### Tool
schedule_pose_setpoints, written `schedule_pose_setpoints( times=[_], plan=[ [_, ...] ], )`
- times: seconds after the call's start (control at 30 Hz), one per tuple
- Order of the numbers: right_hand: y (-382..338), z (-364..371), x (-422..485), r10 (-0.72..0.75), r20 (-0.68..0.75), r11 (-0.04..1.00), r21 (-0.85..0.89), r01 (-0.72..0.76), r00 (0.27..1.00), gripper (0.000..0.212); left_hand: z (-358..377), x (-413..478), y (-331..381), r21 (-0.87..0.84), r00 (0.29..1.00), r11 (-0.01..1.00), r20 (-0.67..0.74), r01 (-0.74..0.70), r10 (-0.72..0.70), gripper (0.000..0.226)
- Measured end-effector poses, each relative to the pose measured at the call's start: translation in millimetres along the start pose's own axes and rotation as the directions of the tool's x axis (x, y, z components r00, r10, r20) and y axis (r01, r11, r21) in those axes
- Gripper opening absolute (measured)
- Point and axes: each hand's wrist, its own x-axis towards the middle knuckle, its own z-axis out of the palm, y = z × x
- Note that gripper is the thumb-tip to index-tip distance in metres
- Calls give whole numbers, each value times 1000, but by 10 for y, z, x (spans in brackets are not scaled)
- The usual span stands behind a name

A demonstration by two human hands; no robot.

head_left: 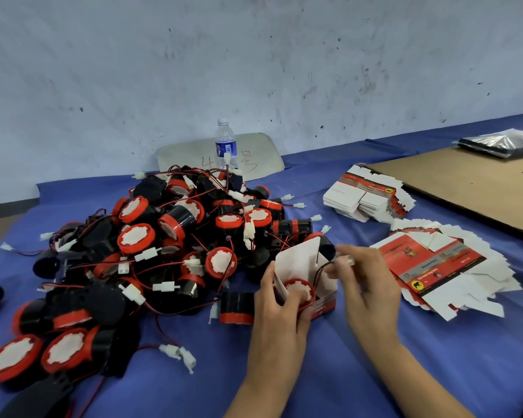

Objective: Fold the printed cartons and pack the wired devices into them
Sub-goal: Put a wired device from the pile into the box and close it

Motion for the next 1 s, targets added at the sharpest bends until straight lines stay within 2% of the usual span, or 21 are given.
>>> schedule_pose_setpoints(
  times=[0.1, 0.2, 0.27, 0.37, 0.47, 0.57, 0.67, 0.73, 0.83, 1.0],
  plan=[
    [-19, 2, 21, 123, -75, 985, 132, -113, 990, 29, 13, -8, -4, 38, 1000, 999, 5, 6, -6, 18],
    [5, 10, 18, 142, -39, 989, 46, -140, 989, 31, 19, -9, -2, 63, 1000, 998, 13, -7, 6, 21],
    [21, 15, 12, 112, 16, 993, -49, -111, 994, 32, 20, -9, -4, 70, 1000, 997, 10, -10, 9, 21],
    [33, 22, 10, 67, 71, 995, -85, -61, 995, 28, 9, -8, -3, 70, 1000, 998, 12, -10, 9, 22],
    [58, 35, 23, -7, 157, 966, -254, 47, 988, 7, 0, -11, 11, 80, 1000, 997, 27, -4, 2, 24],
    [86, 71, 8, -101, 206, 860, -474, 189, 973, 7, -7, -11, 20, 97, 1000, 995, 26, -6, 4, 26],
    [103, 85, -5, 44, 223, 826, -557, 90, 974, 14, 3, -16, 26, 101, 1000, 995, 15, -22, 20, 25],
    [126, 92, -2, -20, 212, 768, -622, 150, 977, 22, 15, -18, 20, 115, 999, 993, 11, -34, 33, 25],
    [85, 103, -16, -143, 226, 714, -650, 259, 963, 29, 33, -28, 12, 127, 999, 991, 19, -34, 32, 27],
    [160, 103, -31, -139, 246, 776, -574, 260, 959, 20, 32, -38, -4, 87, 998, 994, 24, -63, 61, 47]
  ],
)
